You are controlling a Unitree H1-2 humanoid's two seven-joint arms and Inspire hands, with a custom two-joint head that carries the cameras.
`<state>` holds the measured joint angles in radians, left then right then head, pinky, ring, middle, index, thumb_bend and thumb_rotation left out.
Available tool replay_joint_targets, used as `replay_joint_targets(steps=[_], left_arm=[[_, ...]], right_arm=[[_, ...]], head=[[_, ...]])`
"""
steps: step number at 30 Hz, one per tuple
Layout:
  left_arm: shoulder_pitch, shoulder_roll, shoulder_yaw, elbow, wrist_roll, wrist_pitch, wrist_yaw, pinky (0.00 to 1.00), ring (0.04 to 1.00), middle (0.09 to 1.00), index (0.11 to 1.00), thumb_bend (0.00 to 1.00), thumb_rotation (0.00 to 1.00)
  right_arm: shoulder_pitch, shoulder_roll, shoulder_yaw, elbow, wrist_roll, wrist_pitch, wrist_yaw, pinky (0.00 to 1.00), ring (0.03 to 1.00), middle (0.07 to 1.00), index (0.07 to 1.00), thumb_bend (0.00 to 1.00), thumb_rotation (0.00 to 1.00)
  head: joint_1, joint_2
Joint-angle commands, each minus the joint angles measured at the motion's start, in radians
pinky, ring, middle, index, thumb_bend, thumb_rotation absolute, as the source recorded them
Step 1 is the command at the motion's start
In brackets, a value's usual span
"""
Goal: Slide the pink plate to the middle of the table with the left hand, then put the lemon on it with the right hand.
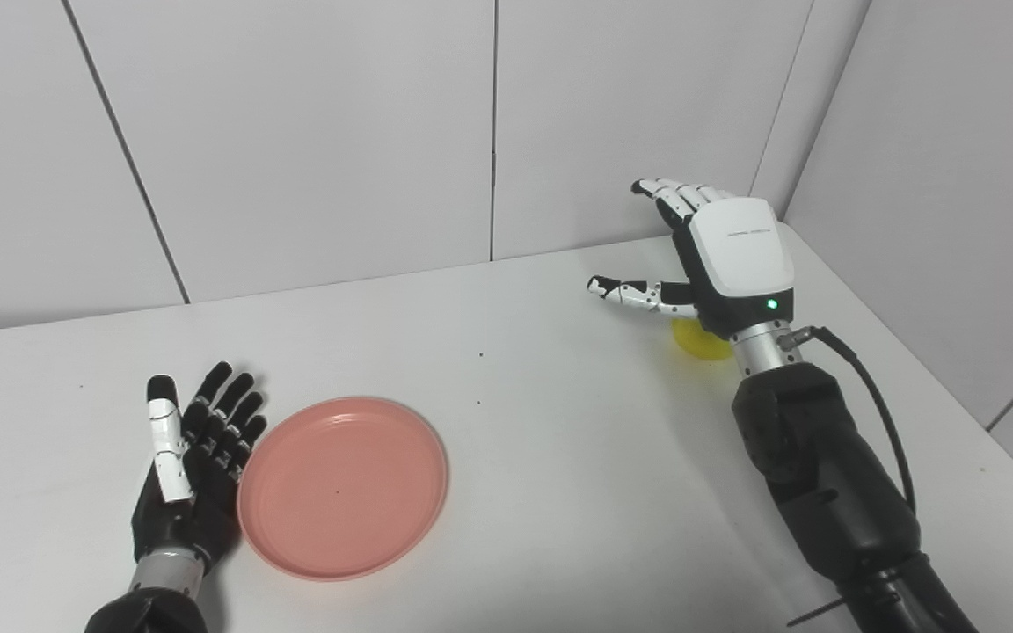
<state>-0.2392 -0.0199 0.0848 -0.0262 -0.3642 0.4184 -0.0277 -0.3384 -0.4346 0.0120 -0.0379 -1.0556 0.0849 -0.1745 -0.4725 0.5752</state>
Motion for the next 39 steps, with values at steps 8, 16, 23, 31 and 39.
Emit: replay_joint_targets(steps=[8, 16, 23, 31, 39], left_arm=[[0.033, -0.004, -0.008, 0.015, 0.013, 0.041, 0.007, 0.96, 0.925, 0.902, 0.884, 0.70, 0.98], [0.038, 0.001, -0.014, 0.005, 0.017, 0.045, 0.010, 0.96, 0.926, 0.905, 0.884, 0.70, 0.99], [0.044, -0.003, -0.014, -0.005, 0.014, 0.048, 0.020, 0.97, 0.926, 0.902, 0.880, 0.69, 0.98], [0.048, 0.001, -0.023, -0.013, 0.010, 0.050, 0.016, 0.97, 0.928, 0.907, 0.889, 0.70, 0.97], [0.052, -0.001, -0.025, -0.021, 0.005, 0.050, 0.019, 0.97, 0.936, 0.914, 0.896, 0.70, 0.97]], right_arm=[[-0.035, -0.089, -0.016, 0.105, 0.034, 0.009, -0.038, 0.61, 0.704, 0.739, 0.746, 0.86, 0.91], [-0.051, -0.140, -0.006, 0.202, 0.099, 0.012, -0.010, 0.58, 0.695, 0.739, 0.750, 0.87, 0.89], [-0.059, -0.161, -0.001, 0.251, 0.113, 0.034, -0.006, 0.55, 0.688, 0.743, 0.747, 0.88, 0.88], [-0.061, -0.163, 0.012, 0.284, 0.128, 0.047, 0.007, 0.53, 0.686, 0.755, 0.752, 0.89, 0.90], [-0.054, -0.160, 0.039, 0.326, 0.150, 0.041, -0.004, 0.49, 0.628, 0.702, 0.733, 0.87, 0.88]], head=[[0.005, 0.001], [0.007, 0.003], [0.009, 0.006], [0.016, 0.010], [0.021, 0.017]])
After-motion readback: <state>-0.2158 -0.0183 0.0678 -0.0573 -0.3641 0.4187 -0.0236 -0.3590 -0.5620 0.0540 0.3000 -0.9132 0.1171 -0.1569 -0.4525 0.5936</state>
